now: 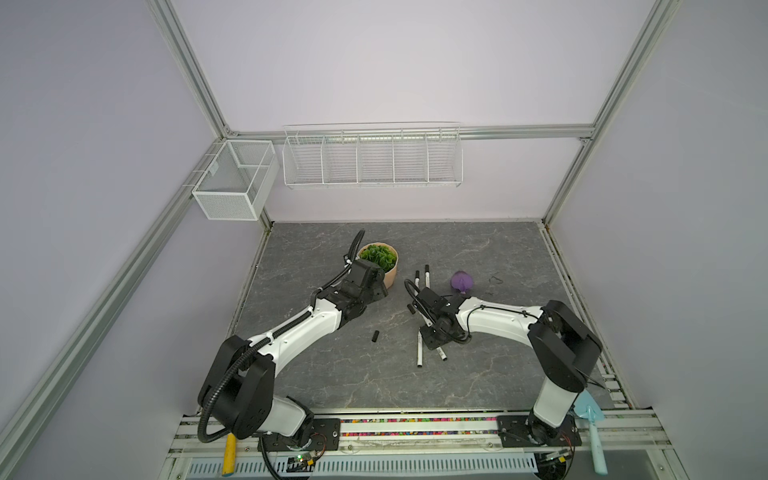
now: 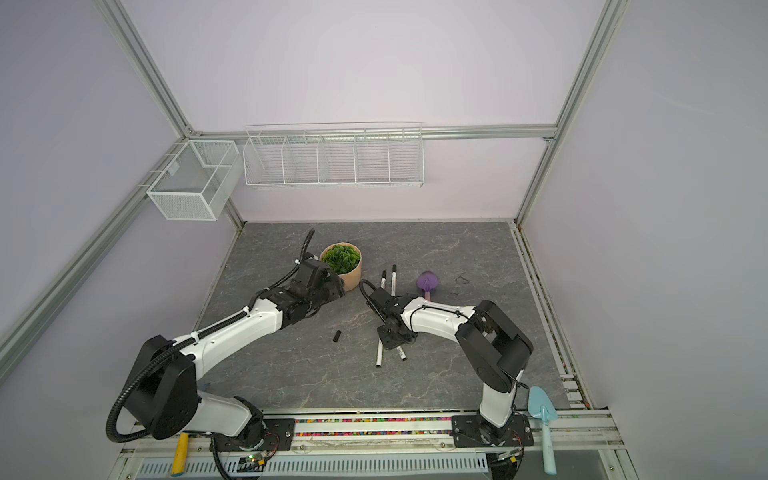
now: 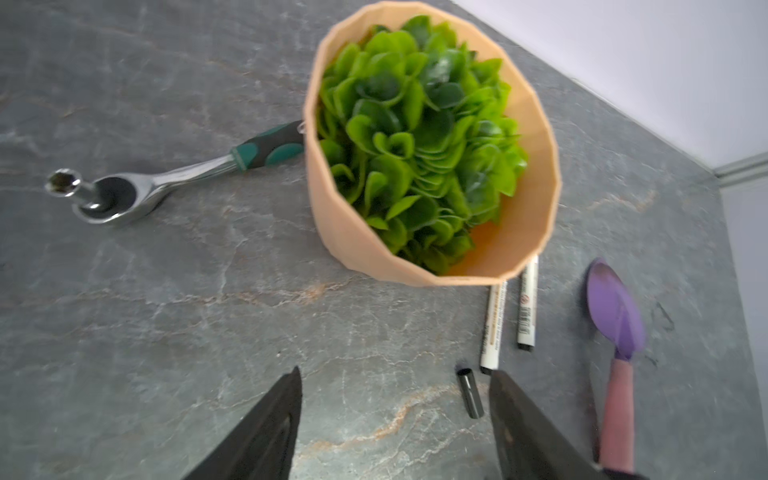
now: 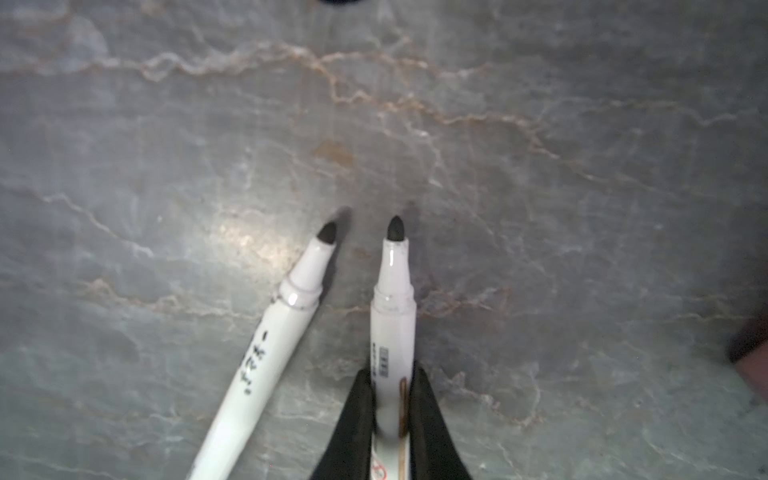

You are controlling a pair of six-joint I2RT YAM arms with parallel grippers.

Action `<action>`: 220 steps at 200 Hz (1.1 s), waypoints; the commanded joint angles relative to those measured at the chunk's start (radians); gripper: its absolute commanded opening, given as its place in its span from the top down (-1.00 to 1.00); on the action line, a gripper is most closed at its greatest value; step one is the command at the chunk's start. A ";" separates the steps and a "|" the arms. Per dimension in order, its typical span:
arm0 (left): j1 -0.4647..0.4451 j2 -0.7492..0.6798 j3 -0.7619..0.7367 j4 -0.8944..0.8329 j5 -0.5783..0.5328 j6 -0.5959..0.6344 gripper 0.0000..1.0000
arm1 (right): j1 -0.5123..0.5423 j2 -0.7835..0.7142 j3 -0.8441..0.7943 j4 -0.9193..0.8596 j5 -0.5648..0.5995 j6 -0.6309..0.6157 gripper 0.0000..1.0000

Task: Insert the pens into the pen caps
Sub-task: 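Grasp a white marker lying on the table with the right gripper, then lift the white marker with the right gripper toward the cap in the left gripper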

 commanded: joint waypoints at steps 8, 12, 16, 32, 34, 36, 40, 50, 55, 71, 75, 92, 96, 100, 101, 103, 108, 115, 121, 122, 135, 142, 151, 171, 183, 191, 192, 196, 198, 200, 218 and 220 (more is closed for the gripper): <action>-0.006 -0.055 -0.066 0.137 0.221 0.193 -0.40 | -0.092 -0.157 -0.074 0.148 -0.087 0.030 0.74; -0.006 -0.059 -0.072 0.147 0.249 0.210 -0.40 | -0.103 -0.183 -0.087 0.177 -0.109 0.033 0.74; -0.006 -0.062 -0.078 0.162 0.285 0.223 -0.40 | -0.112 -0.211 -0.097 0.203 -0.125 0.039 0.74; -0.008 -0.071 -0.093 0.194 0.409 0.280 -0.39 | -0.140 -0.295 -0.127 0.310 -0.193 0.063 0.74; -0.007 -0.072 -0.095 0.198 0.423 0.287 -0.39 | -0.141 -0.303 -0.130 0.322 -0.198 0.065 0.74; -0.007 -0.072 -0.097 0.204 0.442 0.294 -0.39 | -0.143 -0.311 -0.133 0.335 -0.206 0.067 0.74; -0.006 -0.073 -0.099 0.210 0.472 0.308 -0.39 | -0.146 -0.324 -0.136 0.355 -0.220 0.073 0.74; -0.009 -0.075 -0.099 0.223 0.536 0.332 -0.38 | -0.152 -0.353 -0.140 0.407 -0.247 0.086 0.73; -0.012 -0.075 -0.099 0.229 0.563 0.343 -0.37 | -0.153 -0.365 -0.141 0.427 -0.261 0.091 0.73; -0.025 -0.073 -0.091 0.244 0.634 0.375 -0.37 | -0.156 -0.383 -0.138 0.483 -0.302 0.111 0.73; -0.029 -0.072 -0.088 0.244 0.645 0.383 -0.37 | -0.157 -0.383 -0.137 0.496 -0.310 0.119 0.73; -0.045 -0.067 -0.076 0.241 0.688 0.411 -0.36 | -0.160 -0.382 -0.131 0.535 -0.345 0.143 0.73; -0.049 -0.065 -0.076 0.248 0.697 0.412 -0.36 | -0.161 -0.380 -0.131 0.542 -0.352 0.148 0.72; -0.052 -0.063 -0.075 0.253 0.705 0.412 -0.35 | -0.161 -0.379 -0.129 0.549 -0.358 0.154 0.72; -0.053 -0.063 -0.075 0.255 0.708 0.412 -0.35 | -0.161 -0.380 -0.129 0.550 -0.360 0.156 0.72; -0.053 -0.061 -0.075 0.257 0.712 0.412 -0.35 | -0.161 -0.379 -0.130 0.553 -0.362 0.157 0.72; -0.057 -0.058 -0.073 0.262 0.720 0.410 -0.34 | -0.161 -0.378 -0.132 0.563 -0.370 0.165 0.72; -0.062 -0.052 -0.069 0.269 0.727 0.405 -0.33 | -0.161 -0.377 -0.135 0.575 -0.376 0.177 0.72; -0.065 -0.047 -0.067 0.273 0.729 0.401 -0.33 | -0.161 -0.376 -0.140 0.585 -0.385 0.184 0.72; -0.066 -0.046 -0.067 0.274 0.729 0.400 -0.33 | -0.161 -0.375 -0.140 0.588 -0.387 0.185 0.72; -0.069 -0.035 -0.067 0.292 0.733 0.385 -0.32 | -0.161 -0.375 -0.143 0.600 -0.397 0.192 0.72; -0.071 -0.030 -0.067 0.305 0.737 0.379 -0.31 | -0.161 -0.375 -0.146 0.603 -0.398 0.192 0.72; -0.071 -0.024 -0.067 0.322 0.736 0.369 -0.29 | -0.163 -0.379 -0.145 0.606 -0.400 0.194 0.72; -0.071 -0.010 -0.065 0.366 0.707 0.350 -0.20 | -0.163 -0.380 -0.143 0.611 -0.411 0.192 0.72; -0.071 0.001 -0.060 0.396 0.695 0.337 -0.15 | -0.165 -0.378 -0.142 0.613 -0.419 0.194 0.72; -0.072 0.009 -0.049 0.409 0.691 0.333 -0.12 | -0.165 -0.378 -0.144 0.615 -0.424 0.195 0.72; -0.072 0.010 -0.048 0.410 0.690 0.332 -0.12 | -0.166 -0.378 -0.144 0.615 -0.425 0.195 0.72; -0.071 0.015 -0.040 0.412 0.688 0.330 -0.10 | -0.168 -0.378 -0.144 0.615 -0.424 0.195 0.72; -0.072 0.019 -0.037 0.414 0.689 0.327 -0.08 | -0.167 -0.378 -0.144 0.615 -0.425 0.195 0.72; -0.072 0.022 -0.034 0.414 0.689 0.326 -0.06 | -0.167 -0.377 -0.144 0.615 -0.424 0.196 0.72; -0.072 0.046 -0.009 0.408 0.697 0.322 0.03 | -0.174 -0.384 -0.148 0.622 -0.429 0.201 0.72; -0.072 0.047 -0.008 0.408 0.697 0.321 0.03 | -0.176 -0.383 -0.149 0.623 -0.428 0.203 0.72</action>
